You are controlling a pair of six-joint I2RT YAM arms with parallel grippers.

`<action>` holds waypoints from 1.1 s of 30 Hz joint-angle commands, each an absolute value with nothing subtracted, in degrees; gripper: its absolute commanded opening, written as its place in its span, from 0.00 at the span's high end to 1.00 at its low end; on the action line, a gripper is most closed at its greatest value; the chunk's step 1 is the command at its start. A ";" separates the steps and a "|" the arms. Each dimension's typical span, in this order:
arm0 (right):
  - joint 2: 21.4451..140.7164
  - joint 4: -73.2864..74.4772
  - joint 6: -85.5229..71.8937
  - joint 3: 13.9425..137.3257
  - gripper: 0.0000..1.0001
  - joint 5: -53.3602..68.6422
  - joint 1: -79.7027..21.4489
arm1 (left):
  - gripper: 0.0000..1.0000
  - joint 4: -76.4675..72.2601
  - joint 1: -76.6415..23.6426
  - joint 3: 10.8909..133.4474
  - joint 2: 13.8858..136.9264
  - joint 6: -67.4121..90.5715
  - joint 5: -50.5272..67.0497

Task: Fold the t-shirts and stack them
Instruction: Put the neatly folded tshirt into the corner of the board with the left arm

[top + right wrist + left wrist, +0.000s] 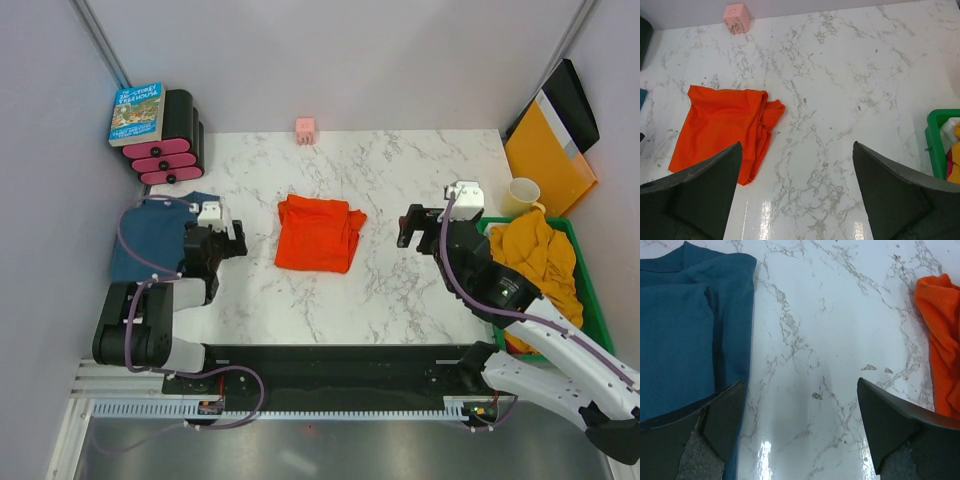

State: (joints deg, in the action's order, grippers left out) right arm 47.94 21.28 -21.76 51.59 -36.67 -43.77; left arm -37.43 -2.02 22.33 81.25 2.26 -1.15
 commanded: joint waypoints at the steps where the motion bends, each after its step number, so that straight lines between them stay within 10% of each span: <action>1: 45.18 23.90 -23.28 49.41 0.02 -37.97 -44.12 | 0.00 -55.72 -4.38 16.88 80.25 -1.05 -3.83; 5: 45.17 24.52 -25.31 47.99 0.02 -36.74 -44.03 | 0.00 -72.94 -5.62 10.83 83.56 -1.40 -7.65; 33: 67.67 25.65 -35.60 64.31 0.02 -50.59 -46.83 | 0.00 -67.41 -5.89 11.69 82.35 -2.20 -4.66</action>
State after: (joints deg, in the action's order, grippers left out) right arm 67.11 21.80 -31.33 56.49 -42.74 -44.23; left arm -63.59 -6.13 10.90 82.21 -0.03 -4.36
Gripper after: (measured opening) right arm 0.982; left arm 0.993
